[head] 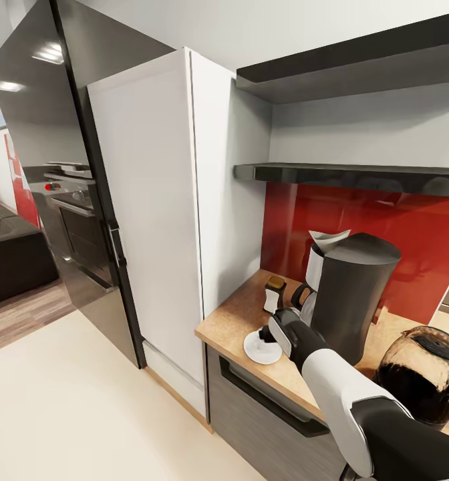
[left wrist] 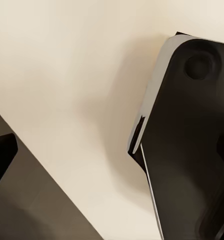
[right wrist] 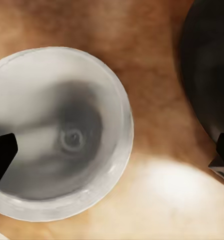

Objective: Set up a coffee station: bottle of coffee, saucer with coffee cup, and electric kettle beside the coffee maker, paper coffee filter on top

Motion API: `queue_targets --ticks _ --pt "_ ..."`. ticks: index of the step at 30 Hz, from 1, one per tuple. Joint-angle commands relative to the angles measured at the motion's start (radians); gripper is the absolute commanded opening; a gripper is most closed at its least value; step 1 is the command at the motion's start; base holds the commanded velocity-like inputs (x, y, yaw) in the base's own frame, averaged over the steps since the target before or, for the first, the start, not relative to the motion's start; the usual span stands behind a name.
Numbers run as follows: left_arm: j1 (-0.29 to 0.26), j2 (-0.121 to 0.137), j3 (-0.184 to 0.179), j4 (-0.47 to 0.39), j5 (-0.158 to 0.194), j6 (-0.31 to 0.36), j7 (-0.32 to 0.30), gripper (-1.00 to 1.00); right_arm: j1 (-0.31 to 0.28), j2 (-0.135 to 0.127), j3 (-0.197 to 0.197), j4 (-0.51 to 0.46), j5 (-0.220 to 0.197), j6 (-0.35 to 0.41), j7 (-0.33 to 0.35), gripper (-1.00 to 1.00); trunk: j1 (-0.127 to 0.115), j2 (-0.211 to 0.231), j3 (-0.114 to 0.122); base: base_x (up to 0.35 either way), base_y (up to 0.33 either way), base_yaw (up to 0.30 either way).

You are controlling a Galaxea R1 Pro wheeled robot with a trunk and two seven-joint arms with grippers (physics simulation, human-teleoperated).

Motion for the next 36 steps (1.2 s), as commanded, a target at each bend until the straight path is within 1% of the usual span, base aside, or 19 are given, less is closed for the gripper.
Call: queue_targets --ticks 1,12,13,14,15,17,19,22,24,25,26,29,31,34,36 --pt "0.000 0.000 0.006 -0.001 -0.010 -0.002 0.002 1.00 0.000 -0.001 0.007 -0.001 -0.011 0.004 -0.008 1.00 0.000 -0.001 -0.001 0.000 0.000 0.000" --pt "0.001 0.000 0.006 -0.001 -0.010 -0.004 0.002 1.00 -0.001 0.001 0.007 -0.010 -0.011 0.004 -0.008 1.00 0.000 -0.001 -0.001 0.000 0.000 0.000" --pt "0.002 0.001 0.006 -0.001 -0.010 -0.004 0.002 1.00 -0.001 0.002 0.006 -0.029 -0.012 0.004 -0.009 1.00 0.000 -0.001 -0.001 0.000 0.000 0.000" --pt "0.004 0.001 0.006 -0.001 -0.011 -0.005 0.002 1.00 -0.001 0.002 0.006 -0.085 -0.012 0.004 -0.009 1.00 0.000 -0.001 -0.001 0.000 0.000 0.000" --pt "0.004 0.002 0.006 -0.001 -0.011 -0.005 0.002 1.00 -0.001 0.002 0.006 -0.118 -0.012 0.004 -0.009 1.00 0.000 -0.001 -0.001 0.000 0.000 0.000" --pt "0.004 0.002 0.006 -0.002 -0.012 -0.006 0.002 1.00 -0.001 0.002 0.006 -0.160 -0.012 0.004 -0.009 1.00 0.000 -0.001 -0.001 0.000 0.000 0.000" --pt "0.003 0.003 0.007 -0.008 -0.013 -0.005 0.003 1.00 -0.001 0.005 0.008 -0.253 -0.013 0.003 -0.008 1.00 0.000 -0.001 -0.001 0.000 0.000 0.000" --pt "0.000 0.002 0.008 -0.012 -0.013 -0.006 0.006 1.00 -0.001 0.025 0.010 -0.277 -0.014 0.003 -0.003 1.00 0.000 -0.001 -0.001 -0.042 0.038 0.000" --pt "-0.001 0.002 0.009 -0.014 -0.013 -0.007 0.010 1.00 -0.001 0.026 0.012 -0.282 -0.014 0.002 0.006 1.00 0.000 -0.001 -0.001 -0.163 0.150 0.000" --pt "-0.001 0.003 0.009 -0.015 -0.012 -0.007 0.011 1.00 -0.001 0.026 0.014 -0.283 -0.013 0.001 0.029 1.00 0.000 -0.001 -0.001 -0.207 0.191 0.000" --pt "-0.002 0.003 0.009 -0.015 -0.012 -0.007 0.011 1.00 -0.001 0.026 0.014 -0.283 -0.013 0.001 0.037 1.00 0.000 -0.001 -0.001 -0.213 0.197 0.000" --pt "-0.003 0.003 0.009 -0.017 -0.012 -0.008 0.012 1.00 -0.001 0.026 0.015 -0.280 -0.012 0.001 0.117 1.00 0.000 -0.001 -0.001 -0.219 0.219 0.000" --pt "-0.006 0.003 0.009 -0.017 -0.012 -0.008 0.013 1.00 -0.001 0.026 0.015 -0.280 -0.012 0.001 0.153 1.00 0.000 -0.001 -0.001 -0.191 0.249 0.000" --pt "-0.013 0.005 0.009 -0.018 -0.012 -0.008 0.013 1.00 0.000 0.026 0.015 -0.274 -0.012 -0.001 0.191 1.00 0.000 -0.001 -0.001 -0.144 0.275 0.000" --pt "-0.016 0.007 0.009 -0.018 -0.012 -0.008 0.013 1.00 -0.001 0.026 0.015 -0.270 -0.012 -0.002 0.198 1.00 0.000 -0.001 -0.001 -0.112 0.291 0.000"
